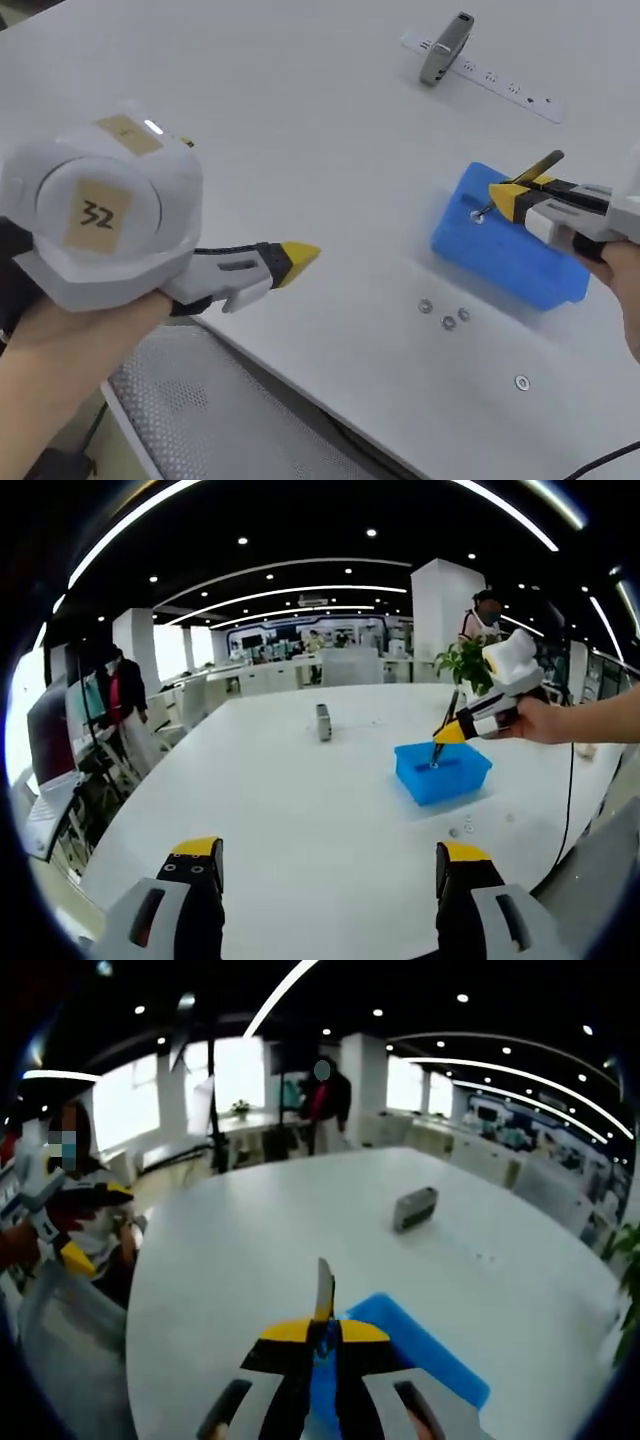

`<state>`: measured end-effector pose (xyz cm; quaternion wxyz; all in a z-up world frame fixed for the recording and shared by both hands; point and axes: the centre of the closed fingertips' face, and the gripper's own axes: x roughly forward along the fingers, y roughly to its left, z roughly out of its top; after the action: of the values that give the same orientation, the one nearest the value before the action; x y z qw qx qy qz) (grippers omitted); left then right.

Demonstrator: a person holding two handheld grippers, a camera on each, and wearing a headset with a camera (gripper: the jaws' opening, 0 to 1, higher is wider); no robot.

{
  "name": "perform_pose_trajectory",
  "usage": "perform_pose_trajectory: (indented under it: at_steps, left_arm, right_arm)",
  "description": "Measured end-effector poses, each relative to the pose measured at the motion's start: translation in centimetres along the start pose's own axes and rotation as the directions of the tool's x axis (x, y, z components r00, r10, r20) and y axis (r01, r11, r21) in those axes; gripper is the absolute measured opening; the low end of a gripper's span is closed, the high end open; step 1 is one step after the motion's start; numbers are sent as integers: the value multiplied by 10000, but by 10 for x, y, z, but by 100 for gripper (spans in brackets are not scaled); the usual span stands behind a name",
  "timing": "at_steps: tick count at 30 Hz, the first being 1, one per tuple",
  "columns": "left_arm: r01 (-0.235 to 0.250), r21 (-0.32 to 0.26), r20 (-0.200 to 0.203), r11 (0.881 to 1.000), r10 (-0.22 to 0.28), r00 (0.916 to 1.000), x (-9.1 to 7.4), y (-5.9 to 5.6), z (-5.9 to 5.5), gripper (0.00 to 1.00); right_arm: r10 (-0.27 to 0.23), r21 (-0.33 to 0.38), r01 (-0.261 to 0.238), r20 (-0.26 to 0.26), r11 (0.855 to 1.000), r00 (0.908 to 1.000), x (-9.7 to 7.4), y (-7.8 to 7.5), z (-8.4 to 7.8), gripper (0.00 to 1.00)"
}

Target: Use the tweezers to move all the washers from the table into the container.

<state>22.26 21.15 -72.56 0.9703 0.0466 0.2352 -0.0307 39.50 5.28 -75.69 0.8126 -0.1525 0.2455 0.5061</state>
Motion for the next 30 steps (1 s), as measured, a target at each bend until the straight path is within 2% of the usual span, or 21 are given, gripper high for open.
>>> perform_pose_trajectory:
  at_steps: [4,8,14,18,21,25,30]
  left_arm:
    - [2,45,22,10000,-3,10000,1,-1,2,90]
    - [56,65,-157,10000,-55,9999,1,-5,2,91]
    - [-71,-25,-43,10000,71,10000,0,-5,4,92]
    - [62,-253,57,9997,-60,10000,-1,-12,5,92]
    - [113,-140,-6,9998,-113,9999,0,-18,4,92]
    - [213,-124,-36,9997,-213,9998,0,-19,3,92]
    - [259,-88,-75,9996,-260,9996,1,-21,3,91]
  right_arm:
    - [-15,149,14,75,9999,10000,0,-3,0,4]
    - [-29,159,28,51,9999,10000,6,-6,-3,4]
    - [-35,275,36,-13,9996,10000,11,-7,-9,4]
    - [0,296,4,-135,9996,9999,17,-7,-15,4]
    - [65,460,-56,-180,9989,9998,23,-5,-21,4]
    - [83,499,-70,-253,9987,9996,31,-5,-27,4]
    - [-295,469,302,-140,9984,9995,40,-11,-25,4]
